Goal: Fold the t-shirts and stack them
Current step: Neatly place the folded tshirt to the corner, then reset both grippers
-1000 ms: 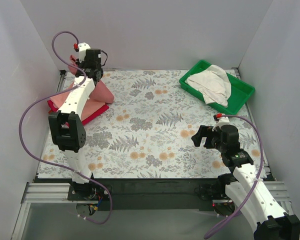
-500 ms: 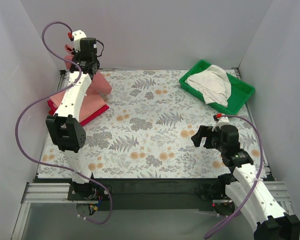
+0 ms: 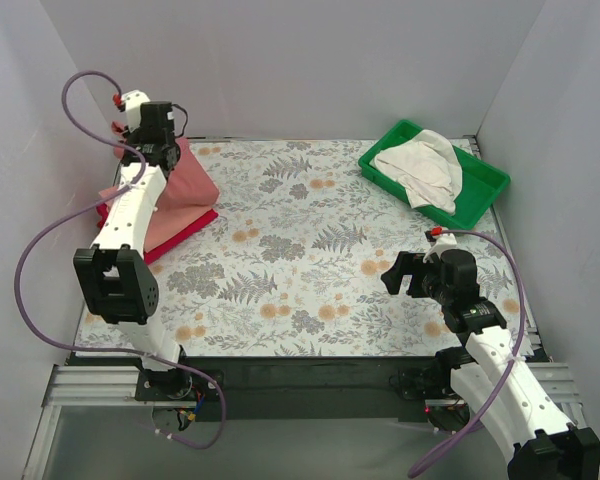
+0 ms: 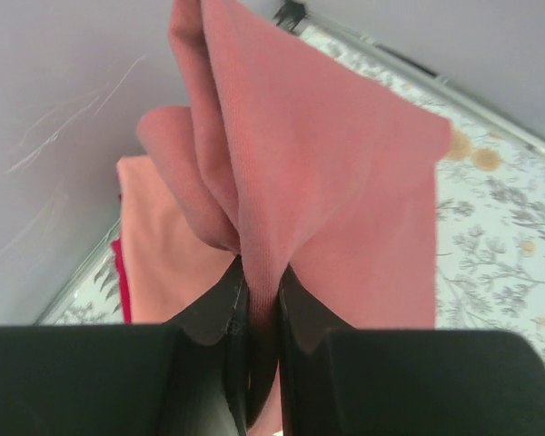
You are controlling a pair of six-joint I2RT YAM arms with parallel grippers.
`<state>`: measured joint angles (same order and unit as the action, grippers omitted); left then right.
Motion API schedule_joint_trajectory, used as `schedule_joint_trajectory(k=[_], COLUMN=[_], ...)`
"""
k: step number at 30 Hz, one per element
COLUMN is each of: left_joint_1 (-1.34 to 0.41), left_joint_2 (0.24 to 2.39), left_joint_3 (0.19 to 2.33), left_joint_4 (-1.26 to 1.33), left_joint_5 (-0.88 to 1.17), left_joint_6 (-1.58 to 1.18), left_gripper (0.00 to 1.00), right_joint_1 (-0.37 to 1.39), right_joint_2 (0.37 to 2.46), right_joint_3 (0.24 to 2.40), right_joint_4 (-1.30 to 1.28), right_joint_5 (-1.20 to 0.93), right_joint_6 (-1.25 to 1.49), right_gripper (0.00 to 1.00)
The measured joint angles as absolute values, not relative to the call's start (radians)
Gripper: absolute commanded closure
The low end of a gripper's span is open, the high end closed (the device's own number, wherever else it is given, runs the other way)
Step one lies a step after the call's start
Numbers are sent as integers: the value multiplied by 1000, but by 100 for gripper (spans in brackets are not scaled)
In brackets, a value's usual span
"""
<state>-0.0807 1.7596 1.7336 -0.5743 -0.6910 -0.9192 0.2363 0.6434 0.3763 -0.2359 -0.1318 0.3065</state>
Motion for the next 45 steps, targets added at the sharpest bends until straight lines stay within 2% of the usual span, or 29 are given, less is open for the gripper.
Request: schedule_joint_trajectory(k=[9,14,16,18,19,21,22,25,26,28,29,38,41,45], left_joint_1=[172,210,216,223,226,228,227,227,227,227,227,227,226,197], left_joint_2=[1627,1695,1719,1743,1758,1776,1786,1808,1811,1809,1804,1593,1435,1193], left_joint_3=[1376,1350,1350,1354,1359,1373,1384,1449,1476,1530,1555,1671,1624,1456], left_joint_4=[-531,-551,-557,-569,-582,-606,-621,-699,-722,-766,-783,-897,-844,-723], left_joint_5=[-588,-537,-530,-529,-530,-537,-545,-571,-574,-574,-569,-385,-247,-87], left_joint_6=[-1068,-1132,-1148,-1160,-1170,-1187,-1195,-1225,-1234,-1254,-1261,-1325,-1349,-1392], left_gripper=[100,100,81,69,59,58,46,30,22,19,14,11,10,10], right_joint_1=[236,236,236,236,236,236,236,236,236,236,236,236,236,236], right_joint_2=[662,658,654,654,654,653,653,653,653,653,653,618,614,607], right_joint_3=[376,372,363,360,360,360,360,356,355,353,352,349,349,349], right_joint_4=[-230,-229,-226,-229,-229,-227,-227,-222,-221,-220,-218,-214,-214,-215], right_joint_5=[-169,-187,-190,-190,-190,-190,-190,-190,-190,-190,-191,-189,-186,-186], right_joint_6=[302,296,295,295,295,295,295,295,294,294,294,295,295,296], right_gripper=[2,2,2,2,2,2,2,2,2,2,2,2,2,2])
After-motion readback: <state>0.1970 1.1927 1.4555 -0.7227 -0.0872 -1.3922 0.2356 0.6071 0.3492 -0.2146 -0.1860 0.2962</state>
